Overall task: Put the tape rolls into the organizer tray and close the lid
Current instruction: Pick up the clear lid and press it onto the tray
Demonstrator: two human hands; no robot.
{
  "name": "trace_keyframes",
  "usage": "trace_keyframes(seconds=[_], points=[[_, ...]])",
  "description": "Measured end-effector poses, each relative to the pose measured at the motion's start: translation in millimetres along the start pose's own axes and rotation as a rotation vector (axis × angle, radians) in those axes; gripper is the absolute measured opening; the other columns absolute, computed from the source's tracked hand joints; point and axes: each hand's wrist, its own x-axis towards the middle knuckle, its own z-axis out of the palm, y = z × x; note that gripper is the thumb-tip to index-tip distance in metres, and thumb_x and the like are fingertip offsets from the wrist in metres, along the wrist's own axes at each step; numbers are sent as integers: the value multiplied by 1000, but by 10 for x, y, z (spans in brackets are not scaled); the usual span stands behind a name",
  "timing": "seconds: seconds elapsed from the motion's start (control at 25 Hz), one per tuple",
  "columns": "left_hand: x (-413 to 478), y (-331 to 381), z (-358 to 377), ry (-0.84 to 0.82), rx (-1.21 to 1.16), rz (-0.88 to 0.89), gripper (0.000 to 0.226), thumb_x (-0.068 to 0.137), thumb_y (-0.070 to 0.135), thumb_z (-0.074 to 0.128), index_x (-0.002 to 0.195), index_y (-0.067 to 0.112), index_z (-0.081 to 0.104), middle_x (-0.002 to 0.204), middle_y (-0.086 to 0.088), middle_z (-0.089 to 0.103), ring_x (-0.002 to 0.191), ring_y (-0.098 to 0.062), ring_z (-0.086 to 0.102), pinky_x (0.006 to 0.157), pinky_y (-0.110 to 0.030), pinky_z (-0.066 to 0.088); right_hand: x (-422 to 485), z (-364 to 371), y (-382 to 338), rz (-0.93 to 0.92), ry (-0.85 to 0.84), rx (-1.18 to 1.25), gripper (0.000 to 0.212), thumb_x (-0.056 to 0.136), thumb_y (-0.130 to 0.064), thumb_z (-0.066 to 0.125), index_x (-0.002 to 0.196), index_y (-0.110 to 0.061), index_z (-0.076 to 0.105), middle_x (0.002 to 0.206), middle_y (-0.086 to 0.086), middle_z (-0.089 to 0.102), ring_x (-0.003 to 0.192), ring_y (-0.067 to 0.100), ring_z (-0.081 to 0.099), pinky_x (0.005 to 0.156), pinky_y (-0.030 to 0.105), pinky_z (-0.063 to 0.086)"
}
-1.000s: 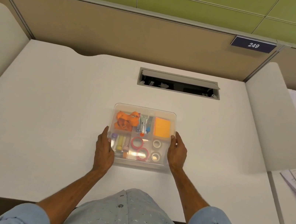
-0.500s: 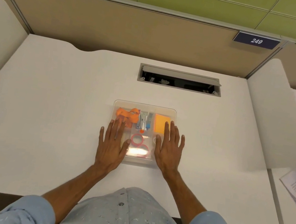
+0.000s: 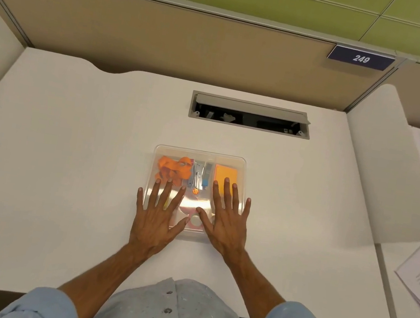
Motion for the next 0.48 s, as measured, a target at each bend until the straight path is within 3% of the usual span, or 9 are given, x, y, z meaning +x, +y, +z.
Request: trace_keyframes(seconds=[0.32, 0.48], points=[[282, -4, -154, 87, -190, -58, 81, 107, 68, 33, 172, 21, 24, 181, -6, 18, 167, -27, 14, 132, -66, 2, 230, -52, 21, 46, 51, 113, 82, 101, -74, 28, 168, -30, 10, 176, -3, 3, 162, 19, -5, 128, 60, -7], [728, -114, -174, 75, -163, -83, 72, 111, 59, 28, 171, 18, 27, 180, -9, 21, 167, -29, 19, 134, -60, 11, 664, -80, 77, 47, 45, 138, 68, 110, -59, 27, 167, -24, 17, 176, -1, 6, 162, 16, 0, 129, 57, 6]])
